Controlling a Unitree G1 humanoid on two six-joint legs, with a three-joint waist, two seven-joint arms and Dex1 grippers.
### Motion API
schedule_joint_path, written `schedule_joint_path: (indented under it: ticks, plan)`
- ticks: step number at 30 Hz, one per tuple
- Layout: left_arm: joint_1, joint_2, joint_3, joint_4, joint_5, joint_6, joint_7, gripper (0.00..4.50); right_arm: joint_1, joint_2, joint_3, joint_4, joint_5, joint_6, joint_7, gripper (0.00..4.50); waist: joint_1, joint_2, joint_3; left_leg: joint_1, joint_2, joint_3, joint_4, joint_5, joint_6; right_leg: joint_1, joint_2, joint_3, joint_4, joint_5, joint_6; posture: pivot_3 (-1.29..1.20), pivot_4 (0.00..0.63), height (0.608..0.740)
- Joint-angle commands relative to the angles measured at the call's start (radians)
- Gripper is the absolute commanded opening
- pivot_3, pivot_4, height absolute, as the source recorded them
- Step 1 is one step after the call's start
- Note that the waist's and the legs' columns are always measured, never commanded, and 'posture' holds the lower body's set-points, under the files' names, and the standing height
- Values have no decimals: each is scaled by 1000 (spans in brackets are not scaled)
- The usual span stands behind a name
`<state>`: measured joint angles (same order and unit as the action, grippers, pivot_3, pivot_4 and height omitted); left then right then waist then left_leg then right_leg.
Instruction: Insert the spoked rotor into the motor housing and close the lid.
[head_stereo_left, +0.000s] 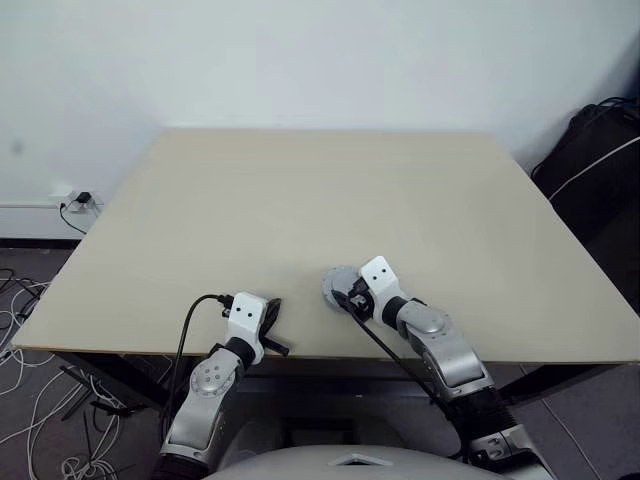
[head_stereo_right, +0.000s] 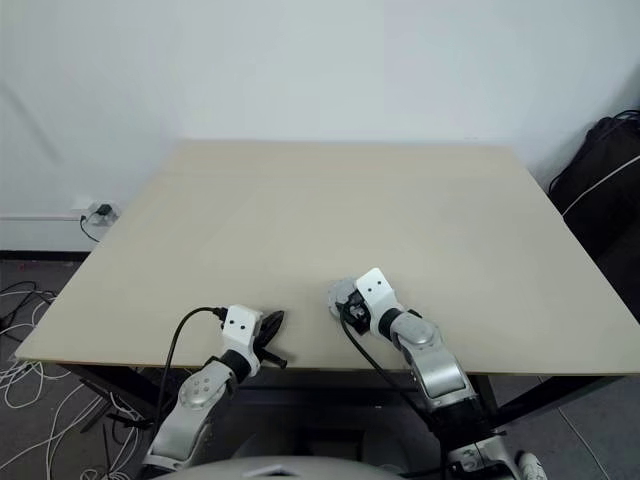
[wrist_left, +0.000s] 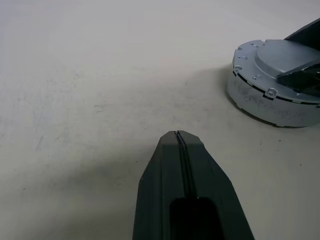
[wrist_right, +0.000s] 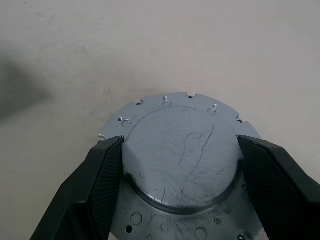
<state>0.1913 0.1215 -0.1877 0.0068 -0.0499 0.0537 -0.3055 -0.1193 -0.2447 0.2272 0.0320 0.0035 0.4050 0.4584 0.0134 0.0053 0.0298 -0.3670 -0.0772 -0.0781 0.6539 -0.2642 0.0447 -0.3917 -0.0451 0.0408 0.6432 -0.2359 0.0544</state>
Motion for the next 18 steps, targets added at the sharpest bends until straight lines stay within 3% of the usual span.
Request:
schedule_joint_path:
  ticks: [1,18]
  plan:
    - [-3,2,1,-53,1,-11,0,0,-4,-3,9,-5,-3,22,6,3254,0,0,0,0,0,0,0,0,0,0,0,0,0,0,0,0,0,740]
    - [3,4,5,-61,1,-2,4,0,-15,-17,25,29,-47,54,-27,3254,1,-1,-2,1,0,0,0,0,0,2,0,0,0,-2,-4,0,0,740]
